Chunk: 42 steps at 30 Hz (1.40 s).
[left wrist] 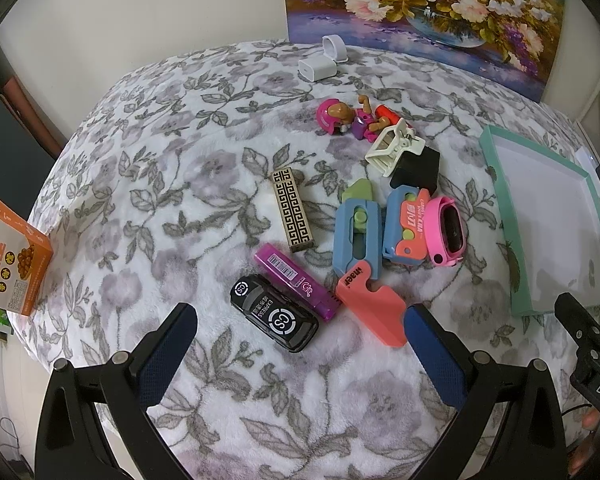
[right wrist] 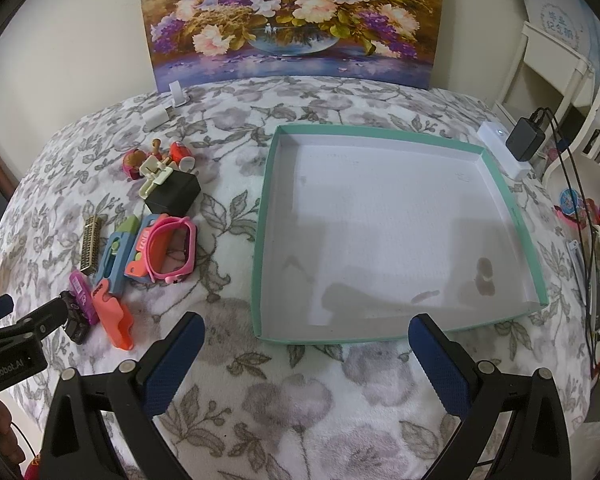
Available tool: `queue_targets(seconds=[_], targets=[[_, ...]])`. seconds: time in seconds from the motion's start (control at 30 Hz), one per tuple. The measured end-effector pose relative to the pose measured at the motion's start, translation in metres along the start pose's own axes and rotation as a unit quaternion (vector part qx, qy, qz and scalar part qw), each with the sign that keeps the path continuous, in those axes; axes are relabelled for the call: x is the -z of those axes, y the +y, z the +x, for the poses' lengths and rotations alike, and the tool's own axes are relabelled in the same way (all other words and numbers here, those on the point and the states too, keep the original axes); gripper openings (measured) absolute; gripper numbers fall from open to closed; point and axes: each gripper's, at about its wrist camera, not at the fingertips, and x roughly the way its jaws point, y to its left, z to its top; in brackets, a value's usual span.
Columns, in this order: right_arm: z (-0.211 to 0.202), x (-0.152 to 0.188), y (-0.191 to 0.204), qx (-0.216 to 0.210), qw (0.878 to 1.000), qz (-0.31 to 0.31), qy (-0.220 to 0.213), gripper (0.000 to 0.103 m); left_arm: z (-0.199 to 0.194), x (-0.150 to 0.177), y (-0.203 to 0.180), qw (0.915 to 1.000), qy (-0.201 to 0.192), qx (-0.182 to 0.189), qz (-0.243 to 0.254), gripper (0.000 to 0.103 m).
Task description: Organize rigid objects
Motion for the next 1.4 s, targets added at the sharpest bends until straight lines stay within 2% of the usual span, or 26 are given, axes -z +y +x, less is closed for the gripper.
queue_targets(seconds=[1.4], targets=[[0.0011,-0.0006,0.0013,-0.001,1.000,-0.002,0.002,0.103,-0.0028,-0.0020,-0.0028,1.0000,-0.003,-0.001,0.001,0.103]])
